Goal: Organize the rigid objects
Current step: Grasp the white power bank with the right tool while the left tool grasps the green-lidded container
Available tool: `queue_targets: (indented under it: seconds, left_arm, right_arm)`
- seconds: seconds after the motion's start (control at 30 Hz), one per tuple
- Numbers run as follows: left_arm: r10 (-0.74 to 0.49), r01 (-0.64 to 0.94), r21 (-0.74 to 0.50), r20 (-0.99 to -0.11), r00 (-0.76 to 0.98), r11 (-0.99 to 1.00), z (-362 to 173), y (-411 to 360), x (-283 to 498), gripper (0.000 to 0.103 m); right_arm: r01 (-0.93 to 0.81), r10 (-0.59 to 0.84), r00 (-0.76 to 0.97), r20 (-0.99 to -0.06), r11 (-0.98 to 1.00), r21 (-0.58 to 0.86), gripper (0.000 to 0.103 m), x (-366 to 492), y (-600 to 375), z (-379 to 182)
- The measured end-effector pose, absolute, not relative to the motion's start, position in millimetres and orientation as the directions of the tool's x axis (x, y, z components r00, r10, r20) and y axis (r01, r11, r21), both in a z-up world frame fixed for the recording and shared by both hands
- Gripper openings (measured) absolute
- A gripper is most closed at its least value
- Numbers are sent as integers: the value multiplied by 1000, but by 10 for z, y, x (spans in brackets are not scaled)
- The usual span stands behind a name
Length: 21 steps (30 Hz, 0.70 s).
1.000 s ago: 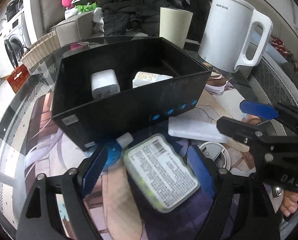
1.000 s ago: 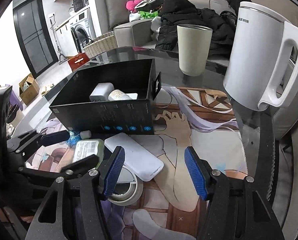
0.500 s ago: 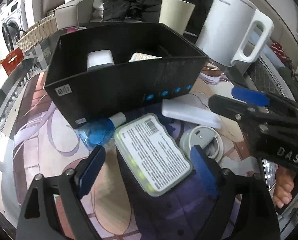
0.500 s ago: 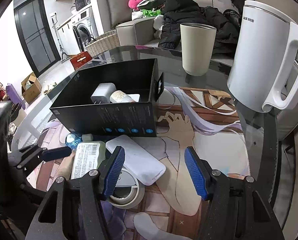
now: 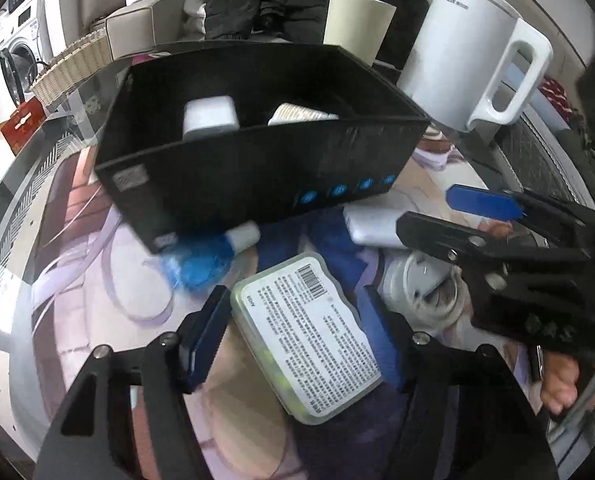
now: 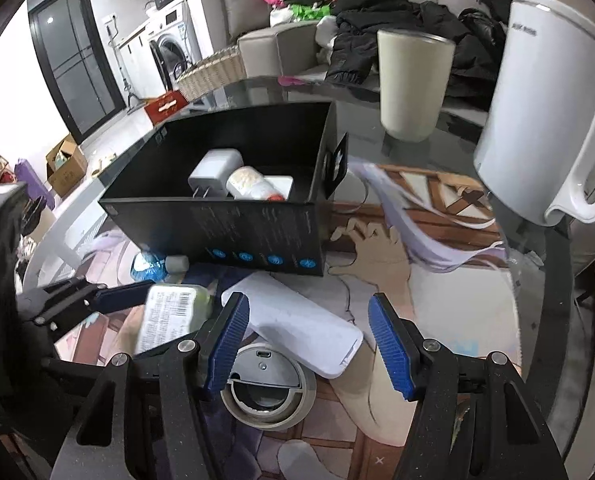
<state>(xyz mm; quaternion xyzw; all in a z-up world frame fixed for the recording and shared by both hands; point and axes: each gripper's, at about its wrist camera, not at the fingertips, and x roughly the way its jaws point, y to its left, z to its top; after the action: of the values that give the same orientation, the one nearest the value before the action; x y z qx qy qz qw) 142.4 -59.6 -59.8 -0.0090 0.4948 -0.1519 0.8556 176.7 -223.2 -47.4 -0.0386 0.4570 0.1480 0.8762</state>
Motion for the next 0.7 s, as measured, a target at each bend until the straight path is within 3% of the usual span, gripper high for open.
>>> queue_targets:
  seconds: [0.17,0.23,0.3,0.43,0.47,0.57,0.6,0.63,0.67,0.7]
  left_arm:
    - [-278,299,-151,-851,445,942,-594,-468,1259,66]
    - [-267,303,-138,-855,444,943,-597,-416,1202,67]
    - [-259,305,-129,-860,439,944,-611,-357,1141,74]
    - [-252,318,-115,-865,434,941,-614,-297,1069,75]
    - [-252,318,-115,-866,432,941,-614,-267,1053,75]
    - [-250,313,-116,-867,431,943,-619,-201,1022,75]
    - [-248,313,-114,-868,431,943,-620,-185,1010,73]
    - [-247,315,-112,-868,431,943,-621,-173,998,69]
    - [-244,316,-107,-868,432,943,-619,-173,992,64]
    - [-232,316,-92,-868,439,944,-611,-159,984,55]
  right_arm:
    - [-353,259,484,-836,932,85,65,1802,-2117,-577]
    - [-365,223,495,-840,931,32,66,1783,-2016,-587]
    - [-387,204,489,-848,922,-2,75,1790,-1914,-605]
    - [-390,154,498,-853,919,-62,75,1835,-1789,-656]
    - [-385,149,498,-854,921,-64,71,1848,-1781,-661]
    - [-367,151,474,-868,929,-38,40,1877,-1829,-668]
    - [-367,163,457,-875,930,-18,37,1879,-1861,-664]
    - [-367,167,453,-876,930,-13,33,1870,-1881,-650]
    - [-366,168,445,-880,931,-7,23,1869,-1899,-640]
    - [-363,178,436,-882,932,9,18,1864,-1920,-628]
